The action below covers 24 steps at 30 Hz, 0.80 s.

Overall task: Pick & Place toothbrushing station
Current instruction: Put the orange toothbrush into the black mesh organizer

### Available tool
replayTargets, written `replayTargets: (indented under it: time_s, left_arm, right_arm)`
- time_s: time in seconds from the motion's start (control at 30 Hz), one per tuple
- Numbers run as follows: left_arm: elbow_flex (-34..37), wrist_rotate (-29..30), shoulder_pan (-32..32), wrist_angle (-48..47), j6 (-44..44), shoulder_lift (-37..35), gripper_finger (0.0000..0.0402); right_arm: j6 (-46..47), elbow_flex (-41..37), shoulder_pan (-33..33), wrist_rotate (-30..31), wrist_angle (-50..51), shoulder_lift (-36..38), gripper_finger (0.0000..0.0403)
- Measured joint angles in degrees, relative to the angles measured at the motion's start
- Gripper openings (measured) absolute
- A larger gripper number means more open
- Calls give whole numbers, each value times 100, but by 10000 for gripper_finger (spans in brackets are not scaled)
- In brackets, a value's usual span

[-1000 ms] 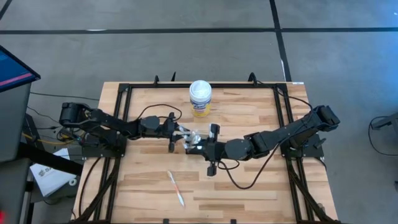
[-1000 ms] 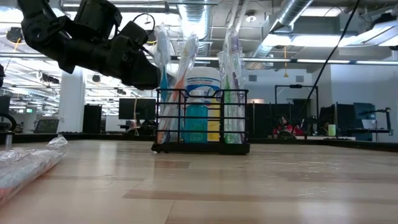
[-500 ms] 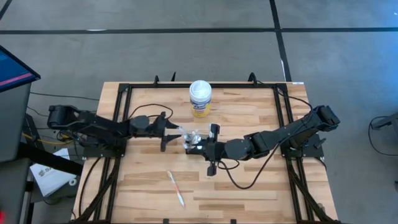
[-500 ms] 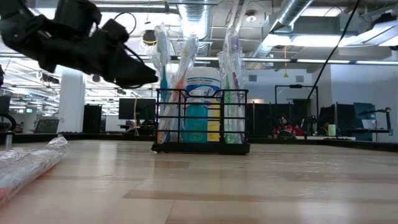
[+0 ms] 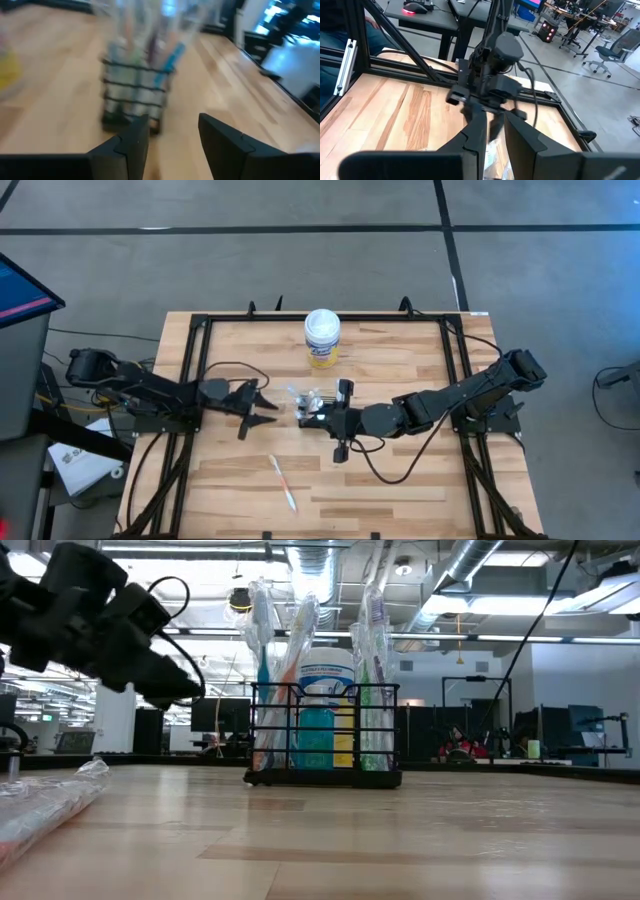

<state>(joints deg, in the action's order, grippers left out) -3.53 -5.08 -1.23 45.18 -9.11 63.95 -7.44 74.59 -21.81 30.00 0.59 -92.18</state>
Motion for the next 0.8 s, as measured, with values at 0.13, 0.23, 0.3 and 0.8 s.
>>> replayTargets:
  time_s: [0.13, 0.23, 0.3, 0.8]
  left_arm:
    - [59, -179, -309, 1, -21, 156, 163]
    - [77, -279, -559, -4, -23, 261, 164]
    - [77, -282, -715, -13, -25, 363, 163]
    - [77, -197, -1362, -8, -338, 1298, 149]
  right_arm:
    - [0, 0, -1, 0, 8, 1, 59]
    - [0, 0, -1, 0, 30, 2, 59]
    - [0, 0, 1, 0, 30, 2, 59]
    - [0, 0, 1, -7, 32, 2, 59]
